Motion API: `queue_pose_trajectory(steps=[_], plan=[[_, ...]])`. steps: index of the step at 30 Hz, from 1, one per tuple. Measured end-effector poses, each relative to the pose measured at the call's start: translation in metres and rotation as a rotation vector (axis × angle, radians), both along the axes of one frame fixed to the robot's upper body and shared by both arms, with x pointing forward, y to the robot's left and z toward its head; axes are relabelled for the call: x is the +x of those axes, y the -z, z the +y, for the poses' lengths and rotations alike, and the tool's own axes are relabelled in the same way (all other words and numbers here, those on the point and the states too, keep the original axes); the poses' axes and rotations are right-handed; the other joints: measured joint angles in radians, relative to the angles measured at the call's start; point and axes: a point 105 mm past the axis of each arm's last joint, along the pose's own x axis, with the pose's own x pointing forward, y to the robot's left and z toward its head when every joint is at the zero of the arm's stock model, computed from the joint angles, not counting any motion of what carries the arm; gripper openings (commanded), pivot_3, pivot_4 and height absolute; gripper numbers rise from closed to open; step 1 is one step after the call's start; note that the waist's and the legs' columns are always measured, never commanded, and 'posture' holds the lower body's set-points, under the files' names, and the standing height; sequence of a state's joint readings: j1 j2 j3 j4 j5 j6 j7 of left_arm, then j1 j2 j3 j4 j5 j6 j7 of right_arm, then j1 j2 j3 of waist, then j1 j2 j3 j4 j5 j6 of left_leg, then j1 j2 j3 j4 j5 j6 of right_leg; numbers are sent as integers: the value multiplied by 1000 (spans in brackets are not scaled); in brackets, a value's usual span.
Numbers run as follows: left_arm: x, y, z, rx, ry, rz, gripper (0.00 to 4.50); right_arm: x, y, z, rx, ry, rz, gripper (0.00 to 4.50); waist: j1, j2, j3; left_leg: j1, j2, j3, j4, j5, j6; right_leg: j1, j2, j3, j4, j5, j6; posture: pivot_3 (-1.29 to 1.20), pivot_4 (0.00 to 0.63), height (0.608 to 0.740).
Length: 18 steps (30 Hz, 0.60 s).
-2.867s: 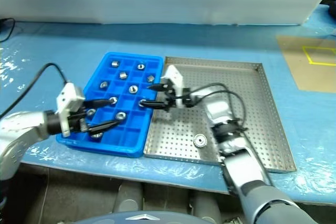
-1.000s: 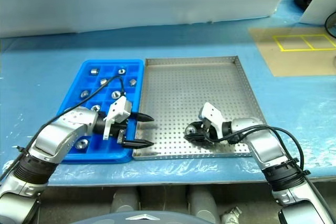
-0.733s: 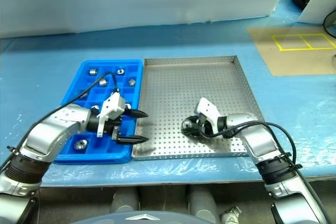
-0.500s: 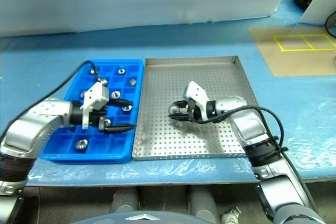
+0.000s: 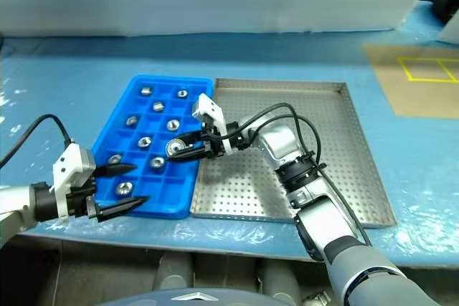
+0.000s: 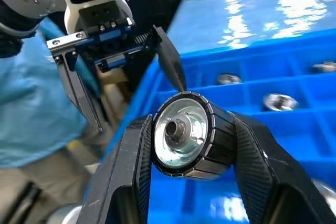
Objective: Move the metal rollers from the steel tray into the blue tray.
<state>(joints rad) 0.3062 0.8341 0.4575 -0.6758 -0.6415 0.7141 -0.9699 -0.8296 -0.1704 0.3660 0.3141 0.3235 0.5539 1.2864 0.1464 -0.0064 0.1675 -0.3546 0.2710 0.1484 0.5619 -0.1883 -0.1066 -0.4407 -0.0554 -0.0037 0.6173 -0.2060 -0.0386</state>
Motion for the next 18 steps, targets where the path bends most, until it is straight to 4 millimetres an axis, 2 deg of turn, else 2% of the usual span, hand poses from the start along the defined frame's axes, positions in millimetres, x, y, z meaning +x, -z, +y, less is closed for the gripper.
queue_pose_trajectory(steps=[5,9,14,18], plan=[[-24,3,5,-1,-74,34,4500,-4,17,1,-54,-62,23,1754,47,1,1,-2,1,-1,0,0,0,0,0,-3,0,0,1,536,150,740],[-33,1,1,-7,-94,34,4500,-7,24,4,-73,-87,24,1754,72,1,1,-2,2,-1,0,0,0,0,0,-3,0,-1,1,563,150,740],[-34,-3,-2,-11,-108,18,4500,-5,36,-7,-125,-67,13,1754,100,1,1,-2,2,-1,0,0,0,-1,0,-2,-1,-1,2,547,150,740],[-32,-6,-3,-11,-105,5,4500,-7,36,-13,-145,-50,23,1754,116,2,1,0,2,-1,-1,0,0,0,1,-1,0,-1,2,535,150,740]])
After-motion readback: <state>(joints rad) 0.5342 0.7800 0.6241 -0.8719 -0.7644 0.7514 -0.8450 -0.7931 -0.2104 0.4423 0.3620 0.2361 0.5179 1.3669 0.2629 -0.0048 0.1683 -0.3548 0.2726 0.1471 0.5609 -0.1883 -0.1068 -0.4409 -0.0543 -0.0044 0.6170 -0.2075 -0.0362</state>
